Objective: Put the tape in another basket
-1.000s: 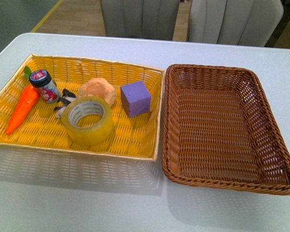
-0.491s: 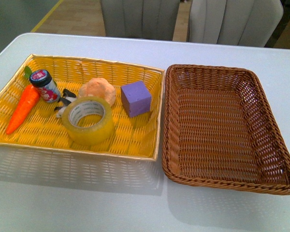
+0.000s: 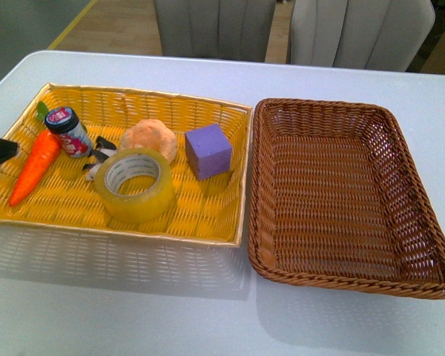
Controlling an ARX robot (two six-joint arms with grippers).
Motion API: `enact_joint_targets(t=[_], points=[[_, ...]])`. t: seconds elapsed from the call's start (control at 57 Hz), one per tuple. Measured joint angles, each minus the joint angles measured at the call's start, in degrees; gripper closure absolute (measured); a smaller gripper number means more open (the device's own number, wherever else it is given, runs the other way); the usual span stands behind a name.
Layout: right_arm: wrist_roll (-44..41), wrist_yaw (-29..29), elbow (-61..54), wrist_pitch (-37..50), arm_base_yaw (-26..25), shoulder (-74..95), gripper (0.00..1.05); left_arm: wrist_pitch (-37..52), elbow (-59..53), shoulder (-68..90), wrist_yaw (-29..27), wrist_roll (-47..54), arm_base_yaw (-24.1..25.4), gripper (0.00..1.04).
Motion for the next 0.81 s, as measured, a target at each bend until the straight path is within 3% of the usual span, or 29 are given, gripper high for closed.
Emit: enact_joint_targets(t=[0.404, 0.807], points=[[0.0, 0.0, 0.0, 0.0, 0.0, 0.0, 0.09, 3.2, 15.8, 26.1, -8.1, -13.7, -6.5, 0.09], [0.0, 0.0, 0.0, 0.0, 0.0, 0.0, 0.09, 1.7, 24.6, 39.8, -11.7, -18.4, -6.8, 0.09]])
